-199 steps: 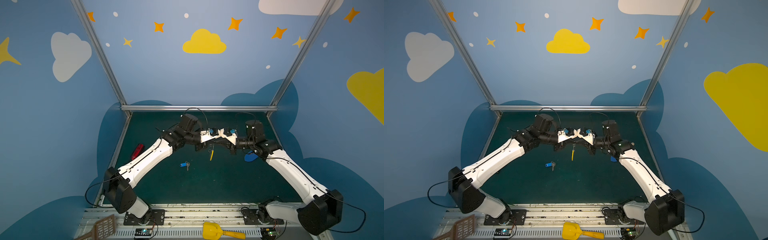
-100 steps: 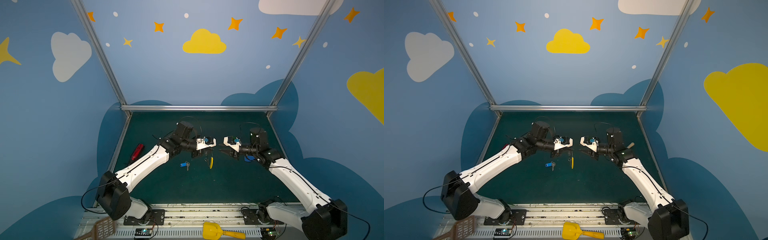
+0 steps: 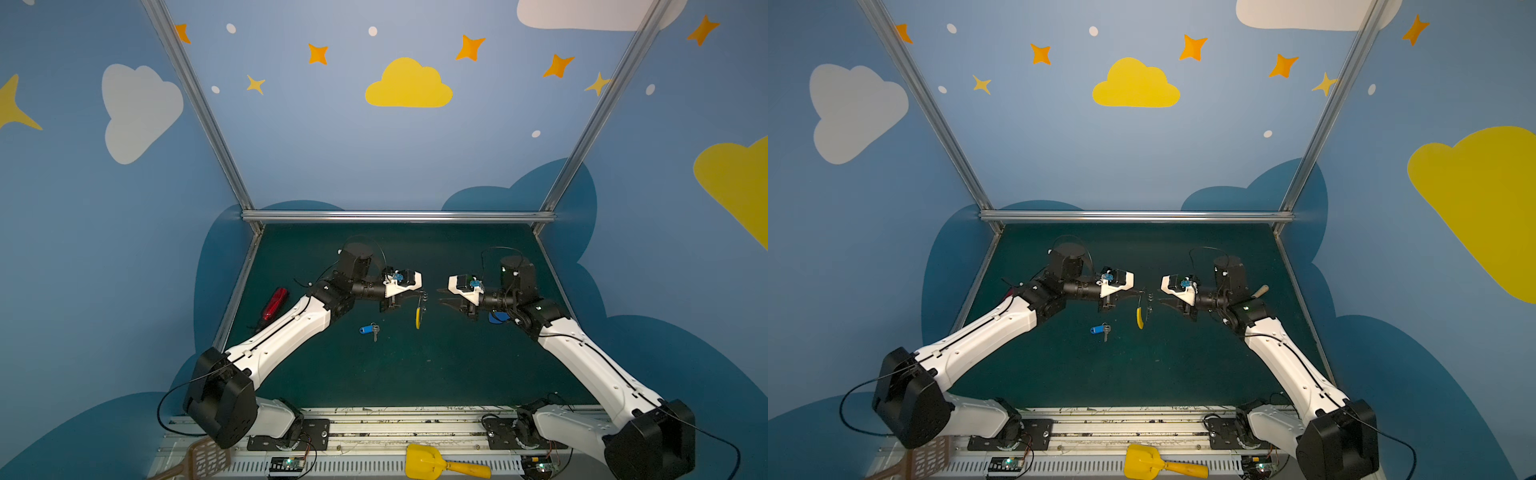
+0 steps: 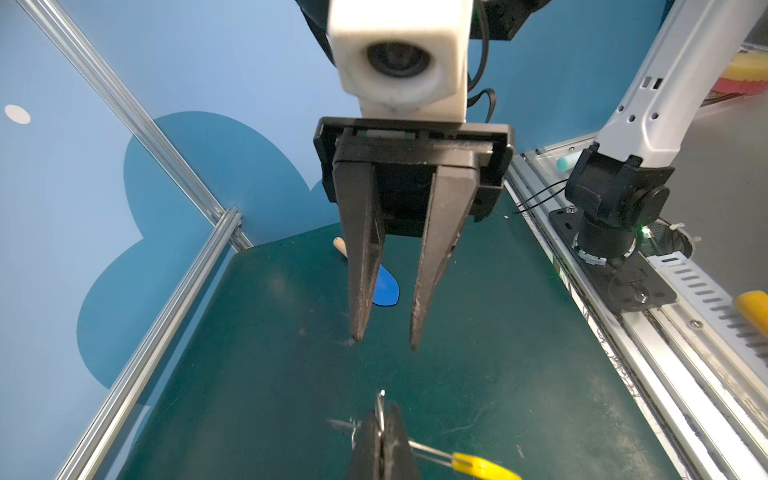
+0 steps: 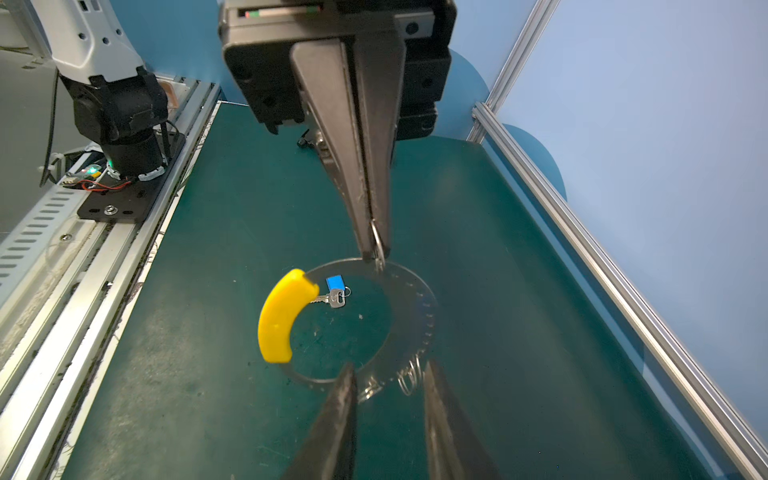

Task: Put the keys on the keyring

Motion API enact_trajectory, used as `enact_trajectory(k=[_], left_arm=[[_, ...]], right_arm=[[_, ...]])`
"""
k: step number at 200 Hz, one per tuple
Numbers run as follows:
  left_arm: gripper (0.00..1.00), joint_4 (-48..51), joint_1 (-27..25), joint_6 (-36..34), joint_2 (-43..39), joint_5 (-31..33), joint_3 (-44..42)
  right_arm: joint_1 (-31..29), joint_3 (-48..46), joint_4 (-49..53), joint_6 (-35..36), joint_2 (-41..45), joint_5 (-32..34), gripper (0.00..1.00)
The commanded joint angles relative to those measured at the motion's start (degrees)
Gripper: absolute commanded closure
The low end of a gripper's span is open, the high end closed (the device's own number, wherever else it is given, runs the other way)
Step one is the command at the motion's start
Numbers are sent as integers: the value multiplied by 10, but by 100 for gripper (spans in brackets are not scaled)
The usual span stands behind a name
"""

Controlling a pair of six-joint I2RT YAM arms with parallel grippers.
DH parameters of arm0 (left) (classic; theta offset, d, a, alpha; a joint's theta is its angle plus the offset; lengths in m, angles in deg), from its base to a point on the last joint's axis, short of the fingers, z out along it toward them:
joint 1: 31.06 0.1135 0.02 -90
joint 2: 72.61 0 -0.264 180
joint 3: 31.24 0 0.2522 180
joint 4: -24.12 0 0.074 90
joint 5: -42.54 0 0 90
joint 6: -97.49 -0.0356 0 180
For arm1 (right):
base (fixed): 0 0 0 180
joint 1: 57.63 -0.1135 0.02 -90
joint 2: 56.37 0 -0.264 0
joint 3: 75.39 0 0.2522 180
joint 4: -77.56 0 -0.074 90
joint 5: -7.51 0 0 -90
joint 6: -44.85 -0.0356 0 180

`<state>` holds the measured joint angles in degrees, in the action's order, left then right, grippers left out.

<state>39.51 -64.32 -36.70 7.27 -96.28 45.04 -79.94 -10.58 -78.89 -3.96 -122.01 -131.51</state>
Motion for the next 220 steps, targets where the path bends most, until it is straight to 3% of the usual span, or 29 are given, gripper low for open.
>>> enact_trajectory(k=[1,32,73,146,197,220], left_arm=[[96,-51,2,-5,-16,-21,-5],[96,-75,0,-50,-23,-12,-13],[96,-70,-13,-129,-27,35,-12],[96,-82,-25,-185,-13,78,-10],[96,-79,-26,-181,2,100,0],[96,-66,-9,-127,17,114,13]], right_arm=[[1,4,-37,-29,-9,-35,71],[-14,-1,-87,-23,-20,-68,71],[-24,-11,-95,12,-20,-24,73],[-34,-9,-139,24,-51,10,80],[-33,1,-127,36,-63,28,81],[-27,29,-84,-1,-93,37,78]])
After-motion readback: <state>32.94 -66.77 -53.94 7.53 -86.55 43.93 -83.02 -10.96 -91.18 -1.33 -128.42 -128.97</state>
